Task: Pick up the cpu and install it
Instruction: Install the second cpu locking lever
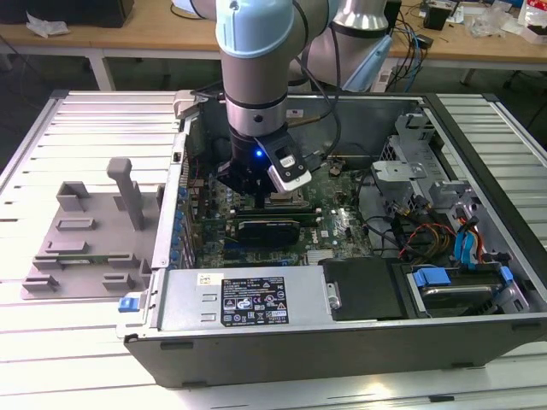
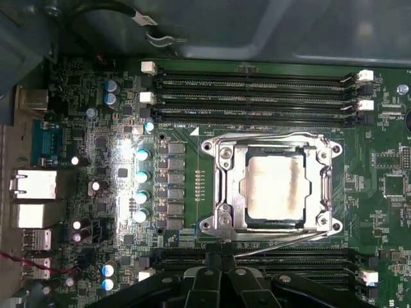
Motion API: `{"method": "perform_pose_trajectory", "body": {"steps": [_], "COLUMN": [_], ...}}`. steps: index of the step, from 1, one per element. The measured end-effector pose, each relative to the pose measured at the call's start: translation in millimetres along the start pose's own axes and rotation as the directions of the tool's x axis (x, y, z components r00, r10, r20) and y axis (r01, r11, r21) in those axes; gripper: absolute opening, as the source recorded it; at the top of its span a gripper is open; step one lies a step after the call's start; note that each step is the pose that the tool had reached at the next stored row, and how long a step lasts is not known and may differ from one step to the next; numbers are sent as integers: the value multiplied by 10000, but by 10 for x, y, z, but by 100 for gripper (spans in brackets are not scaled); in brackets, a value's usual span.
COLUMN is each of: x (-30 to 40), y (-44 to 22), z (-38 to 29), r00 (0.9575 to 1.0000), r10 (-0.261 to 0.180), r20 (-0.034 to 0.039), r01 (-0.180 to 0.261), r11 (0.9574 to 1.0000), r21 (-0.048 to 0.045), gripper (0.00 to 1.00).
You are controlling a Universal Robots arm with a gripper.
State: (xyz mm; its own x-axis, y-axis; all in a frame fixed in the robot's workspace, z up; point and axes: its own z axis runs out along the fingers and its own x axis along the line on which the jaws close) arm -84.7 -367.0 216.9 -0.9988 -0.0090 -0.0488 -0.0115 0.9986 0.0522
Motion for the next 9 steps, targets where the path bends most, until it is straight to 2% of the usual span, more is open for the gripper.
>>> {"method": "perform_pose_trajectory", "body": {"steps": [4, 6, 8, 9], "x": [0, 0, 1, 0], "y": [-26, -43, -46, -48], "z": [-2, -3, -3, -3], "r00": [10000, 10000, 10000, 10000], "r10": [7, 14, 17, 18], "r20": [2, 3, 3, 5], "r01": [-7, -14, -17, -18], "r11": [9999, 9996, 9995, 9992], "r21": [-155, -298, -328, -405], "gripper": [11, 11, 11, 11]}}
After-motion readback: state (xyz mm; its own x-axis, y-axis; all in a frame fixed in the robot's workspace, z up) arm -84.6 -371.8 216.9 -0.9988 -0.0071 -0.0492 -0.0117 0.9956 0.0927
